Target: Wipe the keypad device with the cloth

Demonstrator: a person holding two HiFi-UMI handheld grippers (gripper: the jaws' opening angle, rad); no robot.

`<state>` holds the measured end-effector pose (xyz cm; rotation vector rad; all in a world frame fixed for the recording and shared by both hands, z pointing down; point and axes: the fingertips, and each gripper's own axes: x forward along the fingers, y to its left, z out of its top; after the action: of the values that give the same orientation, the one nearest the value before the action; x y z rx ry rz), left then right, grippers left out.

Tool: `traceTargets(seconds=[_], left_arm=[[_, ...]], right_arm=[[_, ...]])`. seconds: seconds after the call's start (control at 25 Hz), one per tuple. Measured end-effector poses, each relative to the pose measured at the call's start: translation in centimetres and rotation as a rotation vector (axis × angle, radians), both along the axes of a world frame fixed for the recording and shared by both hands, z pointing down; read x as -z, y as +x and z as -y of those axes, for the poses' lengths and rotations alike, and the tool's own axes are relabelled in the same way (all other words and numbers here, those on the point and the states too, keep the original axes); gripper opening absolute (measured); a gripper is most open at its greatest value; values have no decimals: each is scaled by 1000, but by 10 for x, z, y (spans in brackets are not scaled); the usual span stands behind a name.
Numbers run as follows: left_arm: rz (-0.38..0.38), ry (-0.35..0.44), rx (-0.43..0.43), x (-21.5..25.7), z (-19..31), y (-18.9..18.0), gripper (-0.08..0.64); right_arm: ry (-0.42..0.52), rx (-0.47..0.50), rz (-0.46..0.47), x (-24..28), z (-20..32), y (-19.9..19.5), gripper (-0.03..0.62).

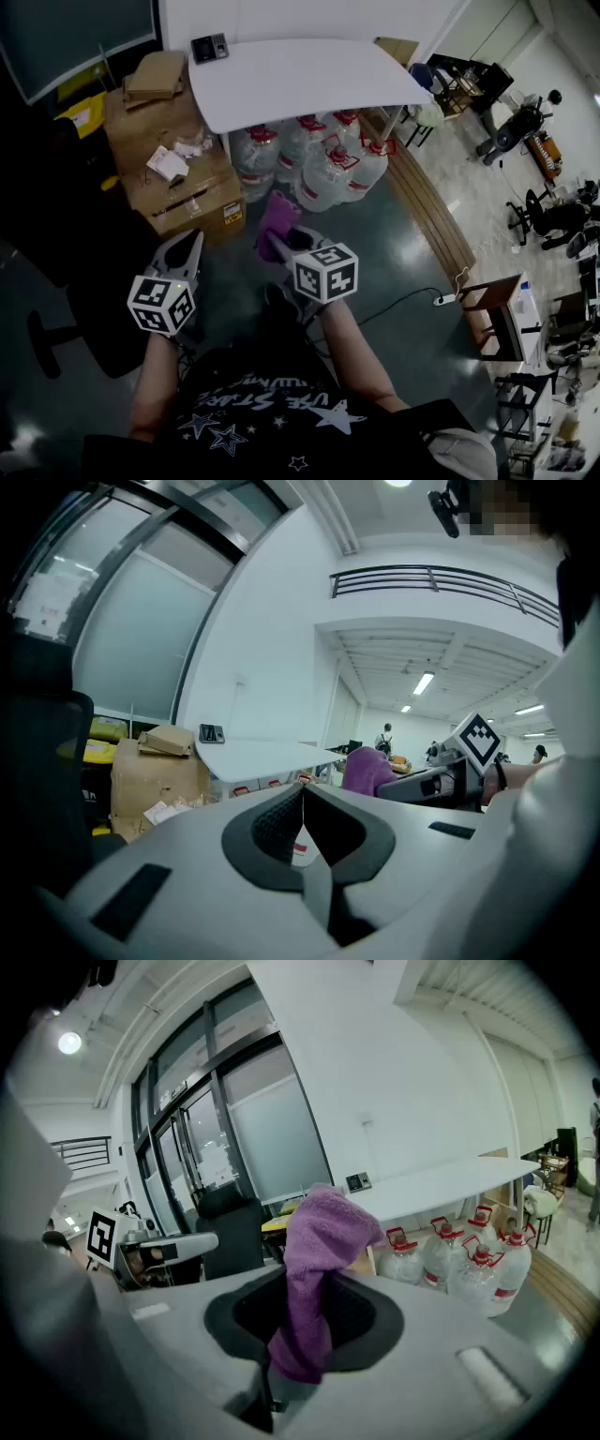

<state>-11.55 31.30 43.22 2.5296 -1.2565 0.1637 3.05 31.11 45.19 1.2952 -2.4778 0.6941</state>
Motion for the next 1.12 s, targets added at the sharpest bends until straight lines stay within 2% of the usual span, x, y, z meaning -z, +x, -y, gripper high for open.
traceTargets(seconds=[0.44,0.84,1.12], left_arm=[[-5,-31,6,-7,16,9,9],[-39,-55,-9,-15,17,15,9],[-30,-47,-46,-14,23,12,8]], right_arm=[[-12,1,-26,-4,17,11,96],[-20,-58,-16,-14,20,30,97],[-25,-100,-16,-14,18,27,97]])
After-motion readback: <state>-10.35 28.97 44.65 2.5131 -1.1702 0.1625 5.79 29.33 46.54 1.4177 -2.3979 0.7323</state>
